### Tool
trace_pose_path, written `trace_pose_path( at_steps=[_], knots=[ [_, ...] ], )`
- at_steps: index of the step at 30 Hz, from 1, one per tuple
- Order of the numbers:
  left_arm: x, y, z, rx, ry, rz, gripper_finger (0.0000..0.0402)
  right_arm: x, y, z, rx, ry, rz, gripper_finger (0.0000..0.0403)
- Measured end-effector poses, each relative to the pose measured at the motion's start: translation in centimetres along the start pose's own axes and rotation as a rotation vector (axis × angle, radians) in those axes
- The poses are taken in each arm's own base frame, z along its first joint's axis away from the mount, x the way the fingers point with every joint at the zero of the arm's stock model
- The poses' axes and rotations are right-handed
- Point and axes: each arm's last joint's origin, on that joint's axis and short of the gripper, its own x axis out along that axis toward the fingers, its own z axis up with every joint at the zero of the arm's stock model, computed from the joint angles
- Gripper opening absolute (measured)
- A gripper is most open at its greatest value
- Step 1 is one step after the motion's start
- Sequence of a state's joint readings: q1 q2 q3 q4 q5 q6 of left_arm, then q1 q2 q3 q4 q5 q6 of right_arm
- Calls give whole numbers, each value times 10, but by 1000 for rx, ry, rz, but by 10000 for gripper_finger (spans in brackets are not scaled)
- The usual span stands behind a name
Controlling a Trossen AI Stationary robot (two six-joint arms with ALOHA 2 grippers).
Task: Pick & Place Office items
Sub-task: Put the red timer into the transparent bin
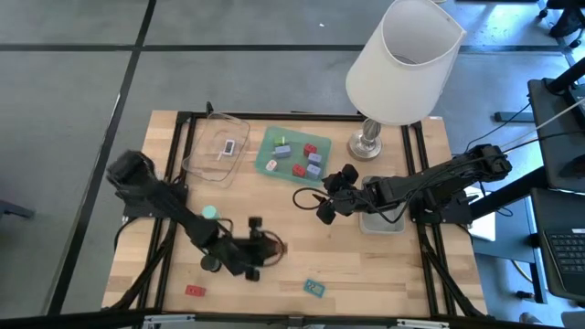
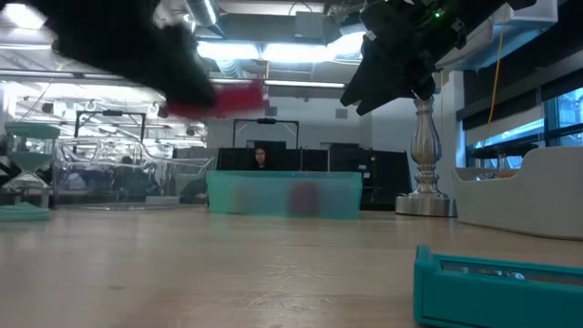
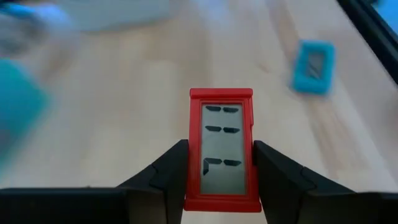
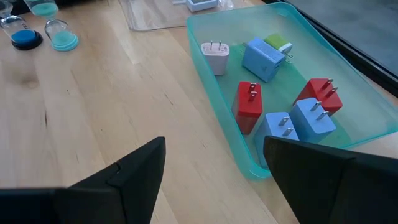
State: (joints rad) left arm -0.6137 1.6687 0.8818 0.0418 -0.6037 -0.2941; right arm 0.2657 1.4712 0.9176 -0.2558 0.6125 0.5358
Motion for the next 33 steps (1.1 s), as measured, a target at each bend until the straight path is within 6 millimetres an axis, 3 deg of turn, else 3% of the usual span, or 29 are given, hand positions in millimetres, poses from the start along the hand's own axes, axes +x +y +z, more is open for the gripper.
trace_pose_path(
  at_steps=[4,7,11,15,22,29,33],
  knots=[
    [-34,36,26,-99,-74,182,150,0,0,0,0,0,0,276],
    [-60,68,32,-208,-93,368,150,0,0,0,0,0,0,276],
    [-89,113,26,-353,-78,593,150,0,0,0,0,0,0,276],
    [-104,152,11,-503,-8,782,150,0,0,0,1,0,0,276],
    [-100,202,-10,-602,217,1038,151,0,0,0,1,0,0,276],
    [-76,235,-44,-694,470,1057,152,0,0,0,-4,1,-1,276],
    [-67,252,-60,-774,525,1022,152,0,0,0,-13,1,-1,276]
  ],
)
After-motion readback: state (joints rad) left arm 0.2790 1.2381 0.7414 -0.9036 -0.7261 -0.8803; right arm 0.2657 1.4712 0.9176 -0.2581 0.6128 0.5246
